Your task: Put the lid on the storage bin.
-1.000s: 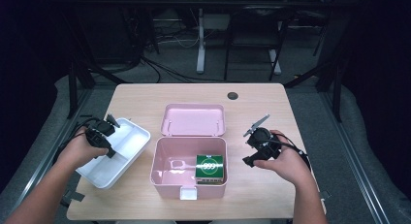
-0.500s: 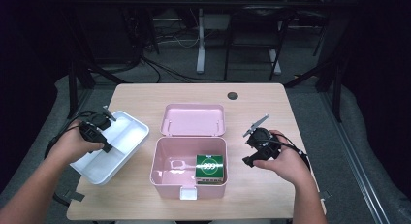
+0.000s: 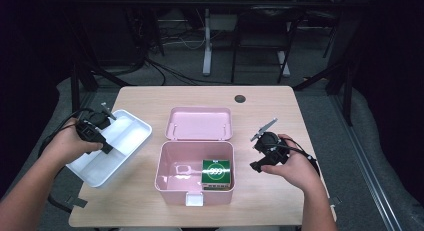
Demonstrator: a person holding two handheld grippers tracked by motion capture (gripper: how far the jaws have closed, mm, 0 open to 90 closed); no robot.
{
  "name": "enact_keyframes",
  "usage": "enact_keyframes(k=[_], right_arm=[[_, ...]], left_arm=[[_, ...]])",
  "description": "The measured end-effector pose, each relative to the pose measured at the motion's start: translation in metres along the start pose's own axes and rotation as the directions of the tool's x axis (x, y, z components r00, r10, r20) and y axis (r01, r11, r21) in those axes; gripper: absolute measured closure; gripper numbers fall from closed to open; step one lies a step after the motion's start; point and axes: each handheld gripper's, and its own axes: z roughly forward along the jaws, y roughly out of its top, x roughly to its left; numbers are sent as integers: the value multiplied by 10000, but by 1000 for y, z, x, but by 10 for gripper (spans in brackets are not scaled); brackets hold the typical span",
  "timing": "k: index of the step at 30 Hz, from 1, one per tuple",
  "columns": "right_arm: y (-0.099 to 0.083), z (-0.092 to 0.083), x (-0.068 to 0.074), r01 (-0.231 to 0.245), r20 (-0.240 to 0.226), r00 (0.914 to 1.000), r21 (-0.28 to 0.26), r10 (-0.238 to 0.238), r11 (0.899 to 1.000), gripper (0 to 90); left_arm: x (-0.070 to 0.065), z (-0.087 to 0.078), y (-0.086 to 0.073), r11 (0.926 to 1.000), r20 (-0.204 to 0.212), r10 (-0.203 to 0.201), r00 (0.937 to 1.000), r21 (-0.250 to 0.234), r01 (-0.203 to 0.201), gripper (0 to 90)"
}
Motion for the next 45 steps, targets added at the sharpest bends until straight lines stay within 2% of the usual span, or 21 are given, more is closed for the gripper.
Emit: enact_keyframes(k=[2,7,11,16,22,27,30,31,32,35,38,40,42,43,45], right_arm=[[1,0,0,31,-11,10000,133,-31,9999,356],[0,1,0,17,24,10000,32,-17,10000,356],[0,1,0,-3,12,10000,27,3,10000,356],[0,2,0,-34,-18,10000,16,34,10000,356],[0,4,-1,-35,-36,10000,23,35,10000,356],[0,5,-1,-27,-7,10000,81,27,10000,355],[0,5,-1,-42,-10,10000,70,42,10000,356],[0,5,-1,-43,-5,10000,70,43,10000,355],[0,5,-1,-55,-6,10000,71,55,10000,356],[0,5,-1,-54,-14,10000,92,54,9999,355],[0,6,-1,-62,19,10000,94,61,9999,356],[0,6,-2,-64,14,10000,92,64,9999,355],[-1,7,-2,-73,14,10000,96,73,9999,355],[0,6,-2,-71,-17,10000,226,71,9997,355],[0,7,-1,-88,13,10000,161,87,9998,355]], left_arm=[[-1,-1,1,10000,-20,55,10000,63,-55,891],[-7,-4,5,9996,18,273,9996,-8,-273,891],[-13,-4,10,9973,-30,728,9973,38,-728,891],[-23,-4,17,9908,-43,1353,9908,-5,-1353,891],[-37,-2,26,9776,32,2105,9776,-30,-2105,891],[-52,-2,33,9602,-107,2794,9601,-24,-2795,891],[-60,-3,36,9458,-173,3244,9458,-71,-3245,891],[-64,-4,38,9389,-235,3440,9387,-64,-3442,891],[-67,-4,39,9352,-249,3536,9351,-93,-3539,891],[-74,-5,42,9157,-215,4019,9154,102,-4018,891],[-81,-4,45,9032,-217,4292,9029,104,-4291,891],[-85,-5,47,8927,-193,4507,8925,126,-4505,891],[-89,-5,48,8872,-170,4613,8871,143,-4611,891],[-90,-5,49,8799,-211,4752,8796,173,-4749,891],[-93,-6,51,8690,-295,4948,8685,201,-4944,891]])
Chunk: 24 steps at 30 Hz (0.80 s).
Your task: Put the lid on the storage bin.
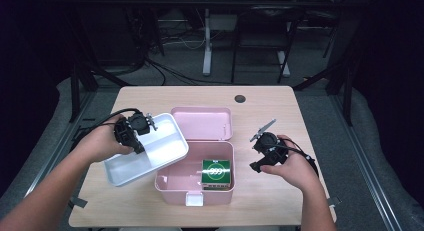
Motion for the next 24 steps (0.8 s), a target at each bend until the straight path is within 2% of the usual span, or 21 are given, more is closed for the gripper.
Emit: enact_keyframes(k=[8,11,16,24], right_arm=[[0,1,-1,-18,-24,10000,-26,18,10000,354],[-1,1,-1,-30,-43,10000,-39,30,10000,354],[-1,2,-2,-58,-80,10000,-23,58,10000,354],[-1,2,-3,-84,-122,9999,-34,84,10000,354]], left_arm=[[-7,0,12,9979,-2,644,9979,-9,-644,891],[-10,1,17,9962,79,860,9963,147,-861,892],[-15,1,26,9939,146,1105,9938,-30,-1105,892],[-25,2,42,9851,203,1719,9849,48,-1720,892]])
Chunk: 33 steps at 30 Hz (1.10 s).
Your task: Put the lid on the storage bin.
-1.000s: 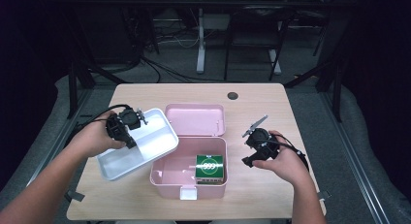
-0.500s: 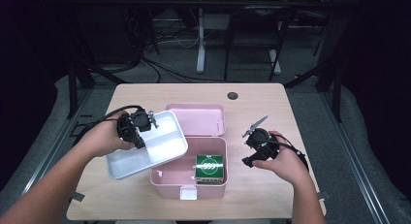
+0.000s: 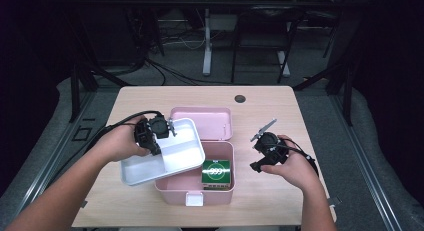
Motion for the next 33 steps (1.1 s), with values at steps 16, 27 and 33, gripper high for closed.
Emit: enact_keyframes(k=[16,27,33], right_arm=[[0,1,0,11,10,10000,8,-11,10000,353],[0,3,-1,37,-18,10000,62,-37,10000,354],[0,3,0,43,-5,10000,58,-43,10000,354]], left_arm=[[-17,12,32,9936,109,1121,9936,-146,-1119,892],[-30,18,56,9779,185,2038,9788,-522,-2026,892],[-34,23,61,9710,281,2332,9720,-603,-2312,892]])
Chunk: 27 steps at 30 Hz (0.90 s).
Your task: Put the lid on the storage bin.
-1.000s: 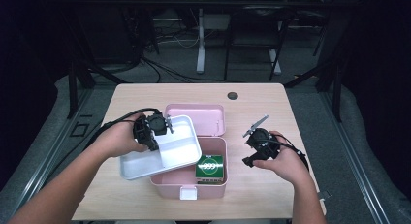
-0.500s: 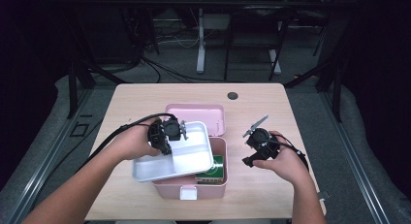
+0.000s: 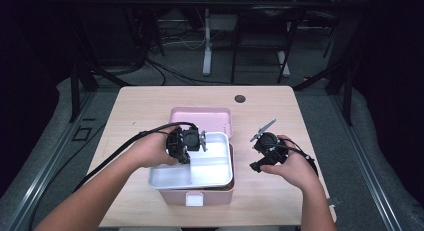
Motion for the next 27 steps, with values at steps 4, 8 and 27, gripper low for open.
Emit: enact_keyframes(k=[4,8,27], right_arm=[[0,0,0,4,-18,10000,-15,-4,10000,354],[0,1,0,-7,-29,10000,-21,7,10000,354],[1,0,0,-6,-47,10000,137,6,9999,354]], left_arm=[[-1,2,1,10000,-5,78,10000,-27,-78,892],[-2,4,3,9999,15,146,9999,-60,-146,892],[-4,15,11,9994,29,348,9994,-21,-348,890]])
